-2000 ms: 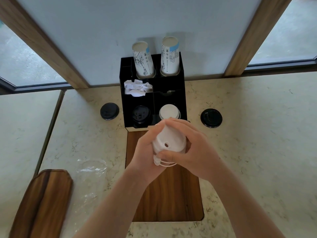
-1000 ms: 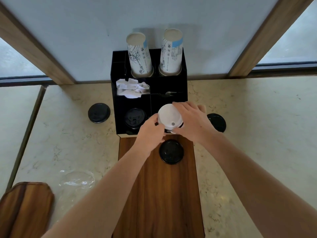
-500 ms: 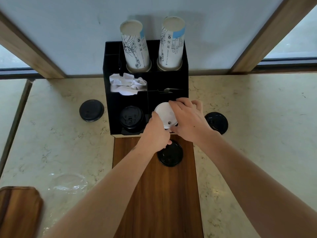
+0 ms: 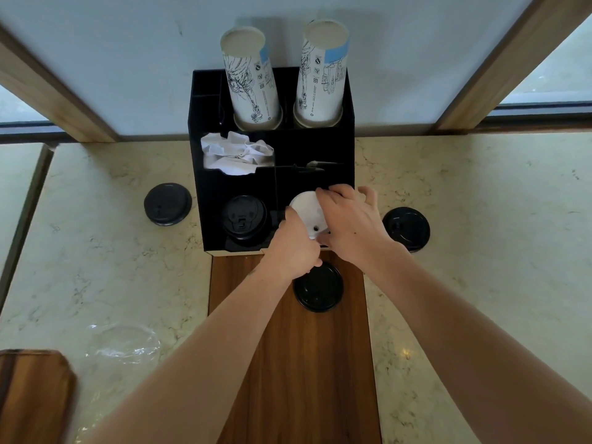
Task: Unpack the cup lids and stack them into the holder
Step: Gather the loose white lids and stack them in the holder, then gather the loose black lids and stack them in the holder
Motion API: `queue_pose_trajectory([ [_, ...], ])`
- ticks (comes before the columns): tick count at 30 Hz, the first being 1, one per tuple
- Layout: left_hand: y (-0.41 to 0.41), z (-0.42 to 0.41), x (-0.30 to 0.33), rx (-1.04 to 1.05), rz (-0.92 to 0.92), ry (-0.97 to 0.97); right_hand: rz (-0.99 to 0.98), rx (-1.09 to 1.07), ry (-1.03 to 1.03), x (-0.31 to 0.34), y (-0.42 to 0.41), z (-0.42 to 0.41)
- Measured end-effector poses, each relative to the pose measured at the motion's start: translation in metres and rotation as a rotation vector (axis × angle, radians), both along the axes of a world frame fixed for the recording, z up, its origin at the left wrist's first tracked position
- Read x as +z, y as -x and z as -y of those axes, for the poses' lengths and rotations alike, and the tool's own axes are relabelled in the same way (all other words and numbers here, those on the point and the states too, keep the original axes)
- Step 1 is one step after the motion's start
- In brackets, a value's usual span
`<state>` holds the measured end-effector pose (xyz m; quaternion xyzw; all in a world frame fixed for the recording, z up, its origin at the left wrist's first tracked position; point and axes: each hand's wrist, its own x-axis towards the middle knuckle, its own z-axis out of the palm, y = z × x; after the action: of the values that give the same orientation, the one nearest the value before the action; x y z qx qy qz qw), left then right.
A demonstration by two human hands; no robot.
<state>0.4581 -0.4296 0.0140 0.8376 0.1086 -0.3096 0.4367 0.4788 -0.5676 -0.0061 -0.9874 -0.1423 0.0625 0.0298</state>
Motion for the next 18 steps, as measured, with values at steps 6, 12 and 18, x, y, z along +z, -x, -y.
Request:
queue_pose_trajectory([
  [6,-0.007,0.001,-0.003,0.001,-0.007,-0.033,-0.063,-0.03,0.083,0.004,-0.004,-0.009],
  [12,0.019,0.013,0.005,-0.044,0.257,-0.146,-0.063,-0.022,0.139,0.009,-0.001,-0.013],
  [18,0.085,-0.001,-0.005,0.144,0.433,-0.106,-0.074,-0.018,-0.185,0.021,0.01,-0.002],
])
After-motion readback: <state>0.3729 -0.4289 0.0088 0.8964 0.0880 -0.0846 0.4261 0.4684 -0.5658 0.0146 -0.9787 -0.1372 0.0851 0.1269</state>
